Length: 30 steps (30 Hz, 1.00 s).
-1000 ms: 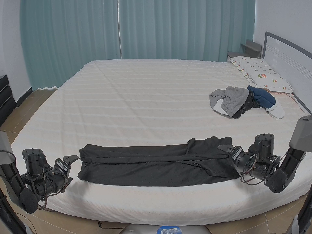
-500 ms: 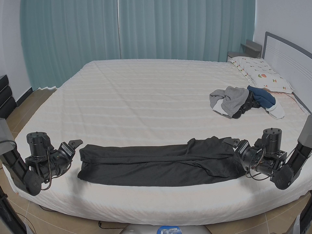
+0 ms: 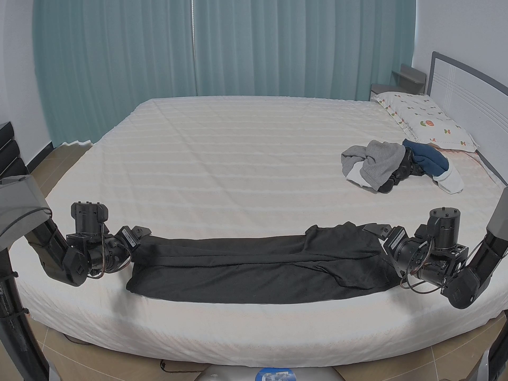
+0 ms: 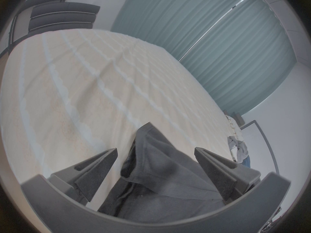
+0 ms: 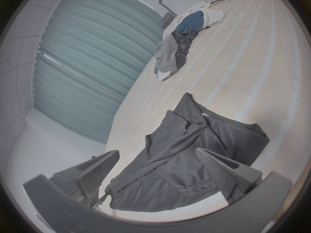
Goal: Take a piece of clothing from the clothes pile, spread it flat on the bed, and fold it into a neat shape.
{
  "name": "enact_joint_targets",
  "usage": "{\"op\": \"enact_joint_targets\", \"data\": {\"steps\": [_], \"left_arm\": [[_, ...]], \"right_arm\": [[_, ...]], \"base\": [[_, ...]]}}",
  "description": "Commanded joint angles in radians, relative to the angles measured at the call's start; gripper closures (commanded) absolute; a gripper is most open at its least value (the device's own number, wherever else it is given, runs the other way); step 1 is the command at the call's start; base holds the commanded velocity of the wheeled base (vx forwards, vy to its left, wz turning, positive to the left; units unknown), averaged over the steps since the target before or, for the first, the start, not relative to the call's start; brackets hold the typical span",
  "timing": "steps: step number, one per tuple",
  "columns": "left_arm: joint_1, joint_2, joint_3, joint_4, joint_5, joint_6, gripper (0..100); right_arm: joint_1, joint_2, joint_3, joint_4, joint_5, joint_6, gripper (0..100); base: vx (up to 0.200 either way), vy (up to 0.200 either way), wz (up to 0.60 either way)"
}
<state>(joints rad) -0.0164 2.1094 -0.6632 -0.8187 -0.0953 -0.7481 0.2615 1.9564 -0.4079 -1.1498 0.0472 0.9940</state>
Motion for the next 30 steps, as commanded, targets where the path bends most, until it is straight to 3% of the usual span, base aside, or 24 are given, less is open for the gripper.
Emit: {"op": "enact_joint_targets", "data": {"steps": [1,8,15,20,21,30], "left_arm": [[0.000,0.015,0.011,-0.002,0.002,0.000,0],[0.000,-0.078,0.060,-0.016,-0.044,0.009,0],[0.009,-0.063,0.154,-0.125,-0.162,0.148,0],[0.009,-0.045,0.180,-0.188,-0.170,0.214,0],[0.009,-0.032,0.183,-0.203,-0.172,0.222,100],[0.055,0.006,0.183,-0.209,-0.161,0.325,100]], "right_arm": [[0.002,0.004,0.000,-0.001,0.000,0.000,0],[0.008,-0.007,0.009,-0.002,0.000,0.000,0],[0.022,-0.005,0.012,-0.002,0.000,0.000,0],[0.022,-0.004,0.012,-0.002,0.000,0.000,0],[0.022,-0.004,0.012,-0.002,0.000,0.000,0],[0.022,-0.005,0.012,-0.004,0.000,0.000,0]], "base": [[0.000,0.000,0.00],[0.000,0.000,0.00],[0.000,0.000,0.00],[0.000,0.000,0.00],[0.000,0.000,0.00],[0.000,0.000,0.00]]}}
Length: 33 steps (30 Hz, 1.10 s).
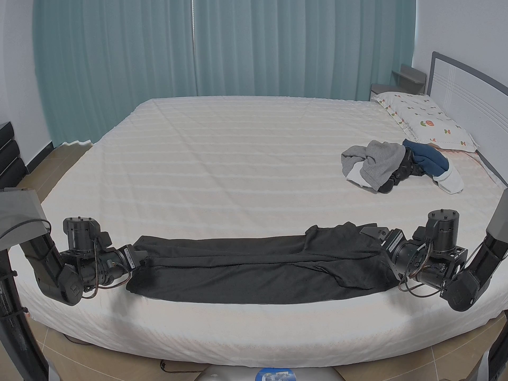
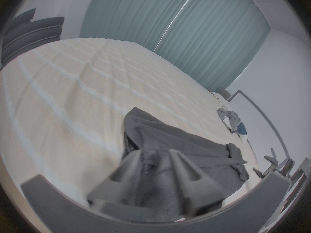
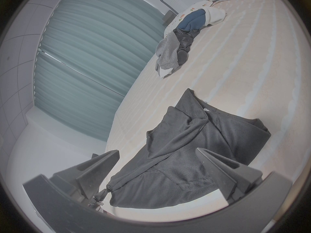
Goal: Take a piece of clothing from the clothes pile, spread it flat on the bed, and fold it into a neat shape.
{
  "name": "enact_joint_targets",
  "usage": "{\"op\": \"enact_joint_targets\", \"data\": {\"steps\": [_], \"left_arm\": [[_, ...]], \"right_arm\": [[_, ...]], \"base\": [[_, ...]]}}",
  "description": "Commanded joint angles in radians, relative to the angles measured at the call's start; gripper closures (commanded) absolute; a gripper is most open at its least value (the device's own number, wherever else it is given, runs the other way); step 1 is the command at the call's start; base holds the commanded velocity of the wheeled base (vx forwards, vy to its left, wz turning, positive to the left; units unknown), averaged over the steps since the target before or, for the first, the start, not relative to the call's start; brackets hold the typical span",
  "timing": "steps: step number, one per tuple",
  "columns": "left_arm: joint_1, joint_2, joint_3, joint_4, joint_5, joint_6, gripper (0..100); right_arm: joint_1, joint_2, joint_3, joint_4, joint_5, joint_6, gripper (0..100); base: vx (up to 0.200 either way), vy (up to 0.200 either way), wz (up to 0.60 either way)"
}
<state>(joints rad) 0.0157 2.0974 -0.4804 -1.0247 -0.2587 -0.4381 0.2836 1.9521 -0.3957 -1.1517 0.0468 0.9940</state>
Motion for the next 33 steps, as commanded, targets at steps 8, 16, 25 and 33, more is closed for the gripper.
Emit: {"op": "enact_joint_targets", "data": {"steps": [8,16,25,33], "left_arm": [[0.056,0.004,0.033,0.003,0.001,0.094,100],[0.062,-0.004,0.034,0.029,0.003,0.122,100],[0.076,0.006,0.028,0.031,0.003,0.122,0],[0.105,-0.048,0.028,0.037,-0.004,0.121,0]], "right_arm": [[-0.001,-0.001,0.000,-0.002,0.001,-0.002,0],[-0.001,-0.001,0.000,-0.002,0.001,-0.002,0],[-0.001,0.001,0.000,-0.002,0.001,-0.003,0],[-0.003,0.004,0.000,-0.002,-0.001,-0.005,0]], "base": [[0.000,0.000,0.00],[0.000,0.000,0.00],[0.000,0.000,0.00],[0.000,0.000,0.00]]}}
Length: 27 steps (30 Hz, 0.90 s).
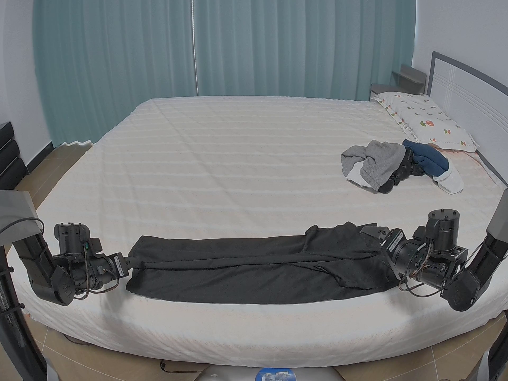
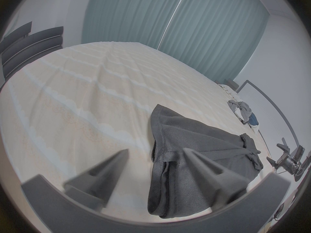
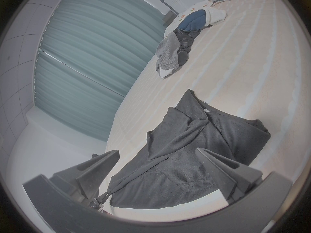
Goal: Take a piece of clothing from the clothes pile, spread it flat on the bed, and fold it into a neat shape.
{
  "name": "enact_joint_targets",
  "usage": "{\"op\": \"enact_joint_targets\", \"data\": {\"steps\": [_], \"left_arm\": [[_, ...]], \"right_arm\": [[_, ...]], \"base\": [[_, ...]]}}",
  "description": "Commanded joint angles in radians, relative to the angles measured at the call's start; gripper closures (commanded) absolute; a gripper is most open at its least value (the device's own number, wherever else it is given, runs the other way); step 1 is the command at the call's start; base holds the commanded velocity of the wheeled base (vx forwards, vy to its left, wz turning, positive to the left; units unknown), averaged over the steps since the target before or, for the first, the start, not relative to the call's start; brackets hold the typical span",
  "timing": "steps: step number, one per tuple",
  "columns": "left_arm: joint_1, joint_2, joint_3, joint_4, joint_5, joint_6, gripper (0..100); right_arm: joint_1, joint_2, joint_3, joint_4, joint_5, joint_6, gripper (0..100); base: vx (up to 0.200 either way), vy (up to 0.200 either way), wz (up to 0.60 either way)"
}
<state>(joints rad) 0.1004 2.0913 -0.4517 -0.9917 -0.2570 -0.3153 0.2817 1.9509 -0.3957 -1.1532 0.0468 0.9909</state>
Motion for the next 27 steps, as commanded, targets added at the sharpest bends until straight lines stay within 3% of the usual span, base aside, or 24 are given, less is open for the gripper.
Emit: {"op": "enact_joint_targets", "data": {"steps": [1,4,10,15,27], "left_arm": [[0.027,-0.054,-0.004,0.015,-0.011,-0.007,0],[0.028,-0.079,-0.028,0.058,-0.022,-0.018,0],[-0.036,-0.063,-0.162,0.188,-0.025,-0.156,0],[-0.044,-0.002,-0.257,0.327,-0.074,-0.110,0],[-0.073,0.093,-0.236,0.278,-0.088,-0.044,0]], "right_arm": [[0.001,0.003,0.000,0.000,-0.001,-0.001,0],[0.001,0.002,0.000,0.000,-0.001,-0.006,0],[0.001,0.008,0.000,-0.002,-0.001,-0.008,0],[-0.007,0.008,-0.003,-0.002,0.001,-0.008,0],[-0.007,0.014,-0.003,-0.002,0.001,-0.011,0]], "base": [[0.000,0.000,0.00],[0.000,0.000,0.00],[0.000,0.000,0.00],[0.000,0.000,0.00],[0.000,0.000,0.00]]}}
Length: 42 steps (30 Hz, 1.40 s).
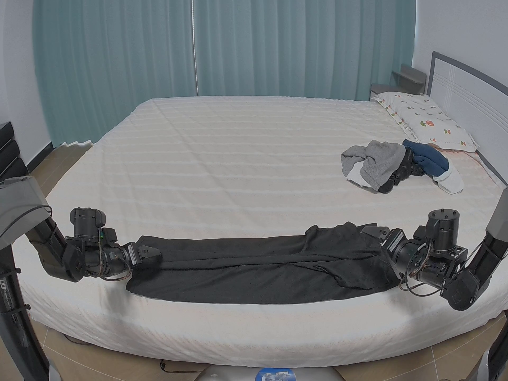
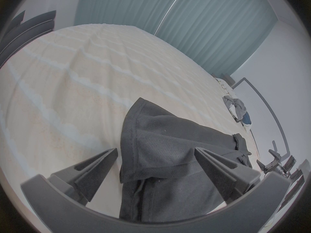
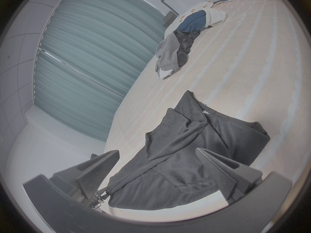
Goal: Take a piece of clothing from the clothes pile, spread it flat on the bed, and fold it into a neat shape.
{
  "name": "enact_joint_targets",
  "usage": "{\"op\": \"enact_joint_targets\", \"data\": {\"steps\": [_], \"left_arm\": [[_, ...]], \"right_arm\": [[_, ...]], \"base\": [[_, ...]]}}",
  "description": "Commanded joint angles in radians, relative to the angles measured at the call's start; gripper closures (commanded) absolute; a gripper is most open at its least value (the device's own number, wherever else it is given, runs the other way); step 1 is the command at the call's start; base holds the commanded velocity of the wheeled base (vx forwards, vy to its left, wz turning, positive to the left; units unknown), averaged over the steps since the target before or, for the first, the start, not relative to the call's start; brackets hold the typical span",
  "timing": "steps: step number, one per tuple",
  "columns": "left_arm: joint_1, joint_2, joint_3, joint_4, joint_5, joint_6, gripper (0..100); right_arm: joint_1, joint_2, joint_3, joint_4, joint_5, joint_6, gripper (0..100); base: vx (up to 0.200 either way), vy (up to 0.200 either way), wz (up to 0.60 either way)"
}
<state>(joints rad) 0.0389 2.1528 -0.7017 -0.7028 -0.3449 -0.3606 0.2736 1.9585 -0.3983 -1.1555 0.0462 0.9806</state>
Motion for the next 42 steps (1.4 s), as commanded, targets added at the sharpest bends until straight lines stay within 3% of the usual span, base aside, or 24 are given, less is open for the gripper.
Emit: {"op": "enact_joint_targets", "data": {"steps": [1,6,7,23,42], "left_arm": [[-0.016,0.030,0.027,-0.020,0.000,0.002,0],[-0.019,-0.007,0.060,-0.060,0.001,0.002,0],[-0.019,-0.007,0.060,-0.060,0.003,0.002,100],[-0.019,-0.054,0.042,-0.064,0.078,0.002,100],[-0.021,-0.054,0.045,-0.067,0.080,0.002,100]], "right_arm": [[0.001,0.011,-0.001,0.000,0.001,0.000,0],[0.004,0.019,0.001,-0.006,0.001,0.000,0],[0.004,0.017,0.001,-0.006,0.000,0.000,0],[0.006,0.014,0.003,-0.007,0.000,-0.003,0],[0.002,0.010,0.003,-0.007,0.000,-0.003,0]], "base": [[0.000,0.000,0.00],[0.000,0.000,0.00],[0.000,0.000,0.00],[0.000,0.000,0.00],[0.000,0.000,0.00]]}}
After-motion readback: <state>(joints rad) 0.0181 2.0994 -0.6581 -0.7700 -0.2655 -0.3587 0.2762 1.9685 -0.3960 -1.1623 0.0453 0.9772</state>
